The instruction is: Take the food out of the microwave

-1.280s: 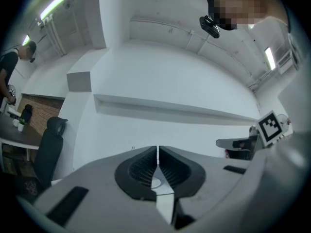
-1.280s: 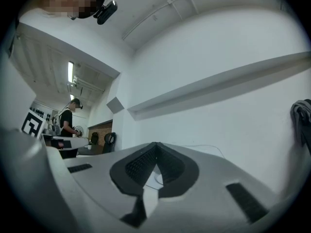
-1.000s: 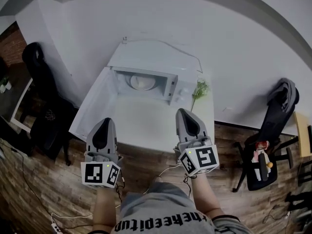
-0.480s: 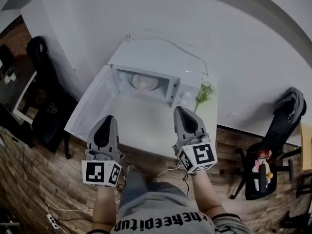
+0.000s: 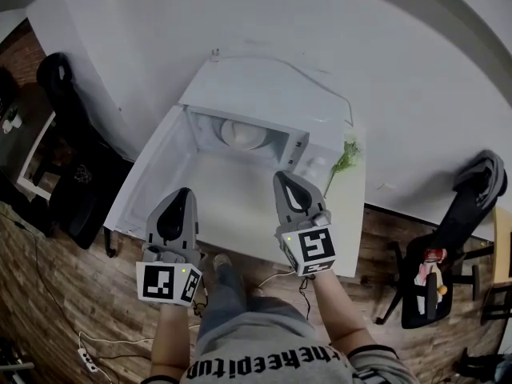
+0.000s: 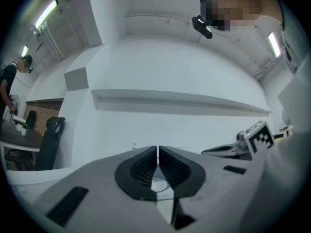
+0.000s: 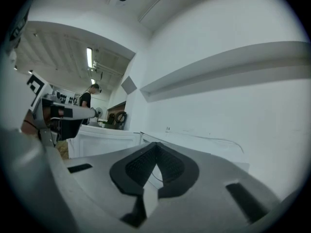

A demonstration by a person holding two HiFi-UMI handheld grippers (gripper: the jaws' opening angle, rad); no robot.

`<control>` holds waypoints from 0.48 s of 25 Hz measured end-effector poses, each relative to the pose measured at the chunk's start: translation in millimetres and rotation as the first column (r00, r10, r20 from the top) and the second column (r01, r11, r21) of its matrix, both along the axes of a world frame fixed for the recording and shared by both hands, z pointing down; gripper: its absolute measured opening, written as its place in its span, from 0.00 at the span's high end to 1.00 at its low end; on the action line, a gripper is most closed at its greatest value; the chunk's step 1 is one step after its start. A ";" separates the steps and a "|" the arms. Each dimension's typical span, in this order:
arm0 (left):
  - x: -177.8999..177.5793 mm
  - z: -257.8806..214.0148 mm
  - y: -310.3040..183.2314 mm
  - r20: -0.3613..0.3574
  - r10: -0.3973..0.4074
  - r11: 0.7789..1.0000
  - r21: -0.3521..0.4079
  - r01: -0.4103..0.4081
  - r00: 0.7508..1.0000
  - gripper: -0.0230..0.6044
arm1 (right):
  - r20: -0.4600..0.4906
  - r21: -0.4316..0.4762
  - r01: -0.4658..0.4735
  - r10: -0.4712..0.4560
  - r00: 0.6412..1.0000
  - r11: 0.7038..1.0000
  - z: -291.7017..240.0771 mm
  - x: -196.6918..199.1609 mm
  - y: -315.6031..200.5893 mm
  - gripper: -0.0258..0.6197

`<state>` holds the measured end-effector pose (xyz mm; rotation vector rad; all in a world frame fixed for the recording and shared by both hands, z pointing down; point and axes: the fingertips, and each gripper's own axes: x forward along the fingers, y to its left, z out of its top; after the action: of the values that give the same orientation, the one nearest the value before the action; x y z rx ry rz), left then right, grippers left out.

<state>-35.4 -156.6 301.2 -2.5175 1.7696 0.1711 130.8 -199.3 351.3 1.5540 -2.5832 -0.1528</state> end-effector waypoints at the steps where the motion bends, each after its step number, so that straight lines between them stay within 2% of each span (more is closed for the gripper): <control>1: -1.5 2.3 -5.7 -0.001 0.003 1.000 -0.005 -0.003 1.000 0.94 | -0.017 -0.005 0.003 -0.003 1.000 1.000 4.4 -4.3 -6.6 0.95; 6: -7.7 17.0 -31.3 -0.006 0.028 0.999 -0.032 -0.028 1.000 0.94 | -0.117 -0.007 0.026 -0.027 0.993 1.000 32.2 -27.2 -37.2 0.95; 12: -11.7 34.4 -56.6 -0.008 0.065 0.996 -0.061 -0.065 0.998 0.94 | -0.278 -0.026 0.003 -0.011 0.961 1.000 68.0 -41.1 -69.0 0.95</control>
<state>-47.2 -213.3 335.6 -2.6215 1.7222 0.1289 89.6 -268.3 419.3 1.4012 -2.3627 -0.3140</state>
